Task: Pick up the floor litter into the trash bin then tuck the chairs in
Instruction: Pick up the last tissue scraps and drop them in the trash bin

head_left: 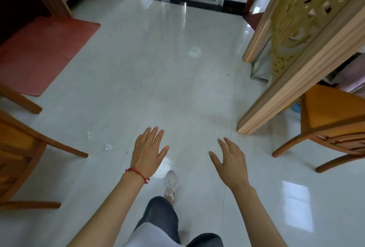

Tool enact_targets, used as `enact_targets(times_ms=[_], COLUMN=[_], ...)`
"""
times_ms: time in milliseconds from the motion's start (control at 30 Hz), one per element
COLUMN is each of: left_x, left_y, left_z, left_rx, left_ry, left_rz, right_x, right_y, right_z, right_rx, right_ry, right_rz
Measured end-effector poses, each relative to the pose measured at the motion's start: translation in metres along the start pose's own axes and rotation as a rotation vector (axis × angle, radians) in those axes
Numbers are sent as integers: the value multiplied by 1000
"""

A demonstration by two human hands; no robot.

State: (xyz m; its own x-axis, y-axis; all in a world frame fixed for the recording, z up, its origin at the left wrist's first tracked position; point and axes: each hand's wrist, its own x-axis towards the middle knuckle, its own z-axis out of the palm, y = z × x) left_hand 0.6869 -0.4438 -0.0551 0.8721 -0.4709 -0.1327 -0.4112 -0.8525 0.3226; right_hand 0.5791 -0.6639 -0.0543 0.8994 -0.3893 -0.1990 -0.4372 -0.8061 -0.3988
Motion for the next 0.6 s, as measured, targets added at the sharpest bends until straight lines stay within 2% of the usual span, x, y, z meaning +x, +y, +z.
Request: enact_targets(times_ms=[133,333,600], left_x=[70,164,264], left_y=[-13,-24,-17], left_z=[-11,-35,-44], left_rx=[3,25,6], left_ry=[-58,-34,-2], left_rz=[-16,-2,-76], right_x=[73,166,282], right_y=[-13,-29,-27], right_z=[-9,-27,-54], right_rx=[-7,16,6], right_ry=[-31,-23,-51], right_rz=[5,3,-78])
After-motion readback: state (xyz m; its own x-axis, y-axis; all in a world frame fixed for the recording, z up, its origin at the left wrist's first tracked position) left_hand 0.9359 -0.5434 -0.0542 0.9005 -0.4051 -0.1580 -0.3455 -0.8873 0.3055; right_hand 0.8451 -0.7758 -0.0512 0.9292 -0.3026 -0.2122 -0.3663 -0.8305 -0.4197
